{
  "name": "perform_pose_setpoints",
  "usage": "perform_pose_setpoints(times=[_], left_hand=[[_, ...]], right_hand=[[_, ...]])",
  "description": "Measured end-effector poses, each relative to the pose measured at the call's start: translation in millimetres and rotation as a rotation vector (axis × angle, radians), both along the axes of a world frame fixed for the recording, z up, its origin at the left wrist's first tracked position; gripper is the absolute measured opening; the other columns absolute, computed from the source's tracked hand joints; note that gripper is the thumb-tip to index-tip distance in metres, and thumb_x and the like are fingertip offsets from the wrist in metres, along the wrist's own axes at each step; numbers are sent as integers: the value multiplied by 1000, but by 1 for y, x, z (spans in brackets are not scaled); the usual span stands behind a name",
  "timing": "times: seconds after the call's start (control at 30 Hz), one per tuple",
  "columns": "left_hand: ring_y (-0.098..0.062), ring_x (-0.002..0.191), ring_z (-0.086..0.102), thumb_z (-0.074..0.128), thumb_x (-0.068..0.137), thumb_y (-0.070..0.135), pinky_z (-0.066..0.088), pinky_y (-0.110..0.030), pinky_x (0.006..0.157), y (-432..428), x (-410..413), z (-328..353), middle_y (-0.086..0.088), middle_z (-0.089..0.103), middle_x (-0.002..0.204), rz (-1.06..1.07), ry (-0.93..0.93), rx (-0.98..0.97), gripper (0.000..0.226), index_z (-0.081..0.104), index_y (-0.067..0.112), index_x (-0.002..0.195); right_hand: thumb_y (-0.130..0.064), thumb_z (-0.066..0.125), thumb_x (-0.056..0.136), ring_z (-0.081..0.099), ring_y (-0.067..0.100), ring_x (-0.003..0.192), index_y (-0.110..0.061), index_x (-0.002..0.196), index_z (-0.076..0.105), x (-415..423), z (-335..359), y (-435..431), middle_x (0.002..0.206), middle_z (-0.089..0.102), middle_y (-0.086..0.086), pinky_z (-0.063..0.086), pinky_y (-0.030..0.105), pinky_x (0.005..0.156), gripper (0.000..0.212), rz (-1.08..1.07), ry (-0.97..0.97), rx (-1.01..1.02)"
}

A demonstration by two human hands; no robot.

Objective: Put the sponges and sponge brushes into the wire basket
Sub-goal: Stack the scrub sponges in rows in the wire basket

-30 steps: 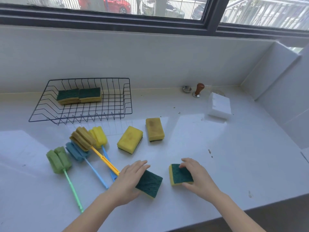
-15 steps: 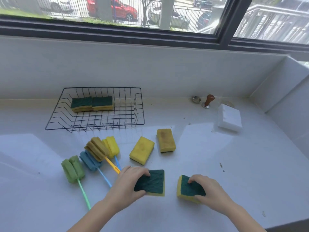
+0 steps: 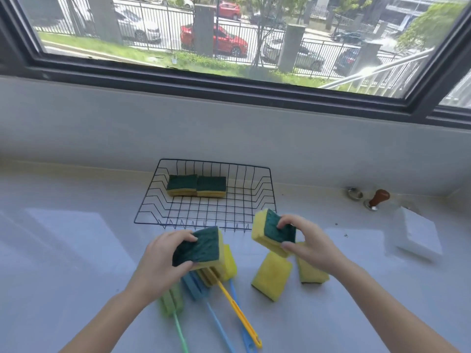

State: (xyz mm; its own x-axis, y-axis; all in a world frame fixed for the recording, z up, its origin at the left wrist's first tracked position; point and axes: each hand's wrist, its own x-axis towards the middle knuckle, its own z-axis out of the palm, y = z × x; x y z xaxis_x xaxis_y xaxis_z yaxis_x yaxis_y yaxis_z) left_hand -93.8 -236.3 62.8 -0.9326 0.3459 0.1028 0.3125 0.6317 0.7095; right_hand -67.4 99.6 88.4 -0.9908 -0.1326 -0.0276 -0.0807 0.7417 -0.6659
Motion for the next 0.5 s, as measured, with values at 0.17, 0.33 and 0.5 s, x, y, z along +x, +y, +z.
perform_pose_setpoints(times=[0.17,0.33,0.5], left_hand=[[-13,103,52,71,70,7,43,-39,92,-6,-60,-2,14,59,109,8,-14,46,44,56,29,105],[-16,105,54,71,70,13,45,-40,93,9,-125,-13,9,60,115,-15,36,18,43,55,26,108],[-13,113,50,72,70,19,37,-34,98,24,-178,-32,9,59,120,-15,60,-8,46,53,28,111]], right_hand=[[-9,67,78,49,13,109,-30,102,50,-89,-11,-33,118,55,-9,43,31,84,36,18,65,126],[-9,64,80,47,19,110,-23,109,50,-164,-36,-40,119,55,-3,45,35,85,35,3,33,305],[-2,59,79,47,27,109,-22,111,47,-224,-67,-45,119,55,2,48,40,77,40,-3,-11,498]])
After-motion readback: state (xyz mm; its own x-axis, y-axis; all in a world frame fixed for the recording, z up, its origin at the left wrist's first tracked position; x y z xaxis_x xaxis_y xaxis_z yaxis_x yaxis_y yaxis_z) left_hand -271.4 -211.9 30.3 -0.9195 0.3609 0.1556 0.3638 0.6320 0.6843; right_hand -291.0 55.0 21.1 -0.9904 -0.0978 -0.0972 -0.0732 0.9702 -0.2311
